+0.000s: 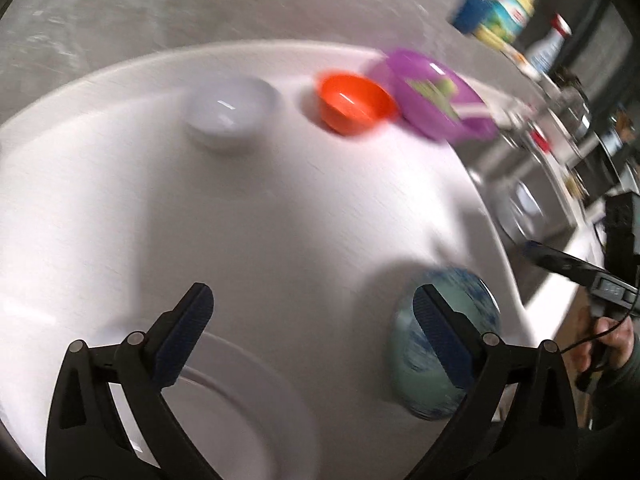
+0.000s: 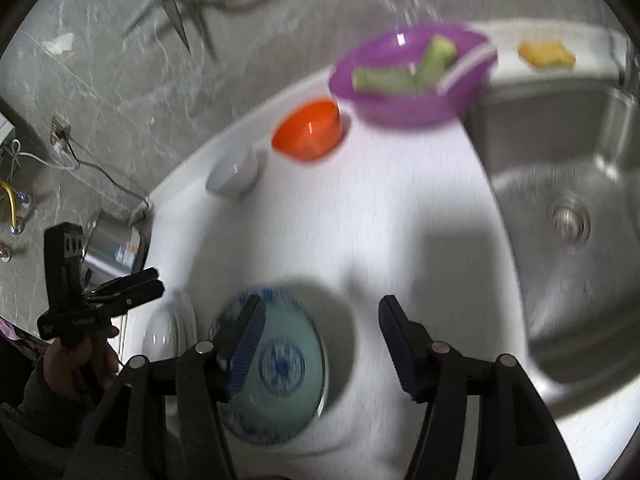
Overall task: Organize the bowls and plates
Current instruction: 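Move both grippers to the small white bowl and close on its rim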
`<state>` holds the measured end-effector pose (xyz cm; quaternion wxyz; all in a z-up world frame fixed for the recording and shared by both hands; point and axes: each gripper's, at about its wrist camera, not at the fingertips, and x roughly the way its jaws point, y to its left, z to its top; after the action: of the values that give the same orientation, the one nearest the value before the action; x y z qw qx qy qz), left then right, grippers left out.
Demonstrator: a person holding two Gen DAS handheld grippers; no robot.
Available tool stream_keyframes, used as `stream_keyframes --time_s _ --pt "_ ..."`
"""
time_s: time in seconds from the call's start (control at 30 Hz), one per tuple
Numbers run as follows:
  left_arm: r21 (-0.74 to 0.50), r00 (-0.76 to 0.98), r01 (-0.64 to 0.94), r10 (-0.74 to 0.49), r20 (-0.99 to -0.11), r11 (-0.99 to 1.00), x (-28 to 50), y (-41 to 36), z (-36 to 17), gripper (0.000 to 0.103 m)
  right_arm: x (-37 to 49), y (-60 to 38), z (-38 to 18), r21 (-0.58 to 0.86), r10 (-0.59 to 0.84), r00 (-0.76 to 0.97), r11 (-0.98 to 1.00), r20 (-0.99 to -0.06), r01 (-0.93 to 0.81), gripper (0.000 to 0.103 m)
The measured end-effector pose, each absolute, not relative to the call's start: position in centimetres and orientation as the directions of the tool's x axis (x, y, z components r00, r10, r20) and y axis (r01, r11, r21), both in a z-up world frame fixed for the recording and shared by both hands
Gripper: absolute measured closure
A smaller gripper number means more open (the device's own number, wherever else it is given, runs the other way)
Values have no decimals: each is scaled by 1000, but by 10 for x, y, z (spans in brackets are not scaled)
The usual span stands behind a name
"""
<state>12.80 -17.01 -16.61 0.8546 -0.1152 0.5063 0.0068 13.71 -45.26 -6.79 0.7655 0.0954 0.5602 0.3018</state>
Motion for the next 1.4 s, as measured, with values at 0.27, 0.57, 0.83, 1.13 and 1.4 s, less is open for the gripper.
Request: stream_keyframes --time_s 0.27,0.57,0.83,1.13,1.4 --pt "-140 529 -193 -17 -849 971 187 -58 -126 2 189 -395 -27 510 626 282 767 -727 -389 41" --pt "-151 408 -186 -64 -911 971 276 6 -187 5 251 -255 -62 490 587 157 771 -794 -407 41" --pt "-207 363 -128 -148 -920 970 305 12 -223 35 283 -184 -132 412 459 62 843 -886 -346 41" --pt "-213 318 -80 -178 -931 974 317 -4 -253 46 286 -166 -164 370 400 23 866 -916 -336 56" --pt "-233 297 -43 -210 -932 971 326 -16 -262 84 287 -157 -176 375 397 -1 865 -918 -333 75"
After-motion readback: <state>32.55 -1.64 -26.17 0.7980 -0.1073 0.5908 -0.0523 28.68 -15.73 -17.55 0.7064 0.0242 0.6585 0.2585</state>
